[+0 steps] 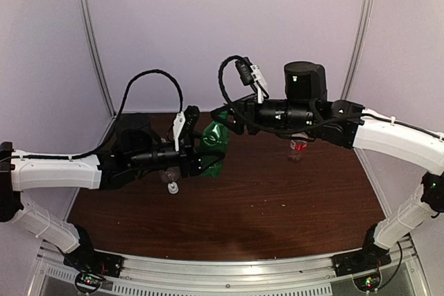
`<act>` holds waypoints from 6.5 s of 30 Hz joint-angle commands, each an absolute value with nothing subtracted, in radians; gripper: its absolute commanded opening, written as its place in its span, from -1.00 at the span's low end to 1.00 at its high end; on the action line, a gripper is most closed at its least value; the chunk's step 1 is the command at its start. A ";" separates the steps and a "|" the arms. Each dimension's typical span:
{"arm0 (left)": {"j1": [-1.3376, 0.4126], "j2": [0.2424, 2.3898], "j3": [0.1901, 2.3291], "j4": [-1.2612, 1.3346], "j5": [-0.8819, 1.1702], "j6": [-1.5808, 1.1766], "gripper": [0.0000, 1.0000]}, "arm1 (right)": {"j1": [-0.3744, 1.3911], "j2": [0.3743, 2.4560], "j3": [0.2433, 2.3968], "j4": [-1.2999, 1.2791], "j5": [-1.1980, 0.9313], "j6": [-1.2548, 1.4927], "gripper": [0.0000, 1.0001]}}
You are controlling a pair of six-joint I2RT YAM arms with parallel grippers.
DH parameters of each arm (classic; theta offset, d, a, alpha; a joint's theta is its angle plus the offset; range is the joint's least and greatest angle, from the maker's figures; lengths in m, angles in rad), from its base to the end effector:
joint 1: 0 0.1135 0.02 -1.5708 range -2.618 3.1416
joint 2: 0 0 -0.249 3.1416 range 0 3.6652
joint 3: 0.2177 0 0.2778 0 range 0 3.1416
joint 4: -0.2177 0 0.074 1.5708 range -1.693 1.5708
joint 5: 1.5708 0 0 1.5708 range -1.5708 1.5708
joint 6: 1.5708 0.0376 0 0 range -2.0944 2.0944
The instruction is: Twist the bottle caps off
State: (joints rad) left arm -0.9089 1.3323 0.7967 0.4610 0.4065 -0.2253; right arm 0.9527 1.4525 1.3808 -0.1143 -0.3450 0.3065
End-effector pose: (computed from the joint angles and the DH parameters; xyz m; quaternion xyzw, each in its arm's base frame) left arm 0.1931 -0.2720 0.2605 0.3700 0.6303 -0.4827 0.4825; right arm 0.2058 0.3113 0.3809 -0.3447 0.6843 0.4771 0.4305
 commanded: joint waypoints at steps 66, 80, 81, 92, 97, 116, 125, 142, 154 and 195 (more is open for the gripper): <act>-0.903 1.350 0.831 0.501 1.141 -0.150 -0.35 | 0.838 1.477 1.488 -0.248 -1.359 -0.211 -0.86; -0.899 1.172 0.789 0.346 0.812 -0.046 -0.31 | 0.776 1.327 1.298 -0.134 -0.965 -0.023 -0.84; -0.898 1.157 0.786 0.335 0.781 -0.044 -0.31 | 0.776 1.321 1.285 -0.140 -0.932 -0.022 -0.84; -0.894 1.048 0.798 0.233 0.408 -0.051 -0.28 | 0.772 1.298 1.130 -0.150 -0.718 -0.005 -0.80; -0.894 1.039 0.817 0.206 0.236 -0.070 -0.26 | 0.771 1.337 1.068 -0.137 -0.667 -0.010 -0.80; -0.894 1.014 0.817 0.190 -0.019 -0.112 -0.14 | 0.845 1.819 1.047 0.060 -0.499 0.069 -0.77; -0.894 0.987 0.793 0.191 -0.039 -0.106 -0.12 | 0.874 1.951 1.139 0.048 -0.423 0.081 -0.66; -0.894 0.978 0.778 0.191 -0.045 -0.103 -0.09 | 0.879 2.013 1.195 -0.027 -0.337 0.051 -0.47; -0.894 0.983 0.767 0.191 -0.056 -0.095 -0.08 | 0.877 1.989 1.173 -0.066 -0.322 0.024 -0.12; -0.899 1.196 0.772 0.329 0.303 -0.145 -0.09 | 0.882 1.482 1.373 -0.083 -0.622 0.172 0.65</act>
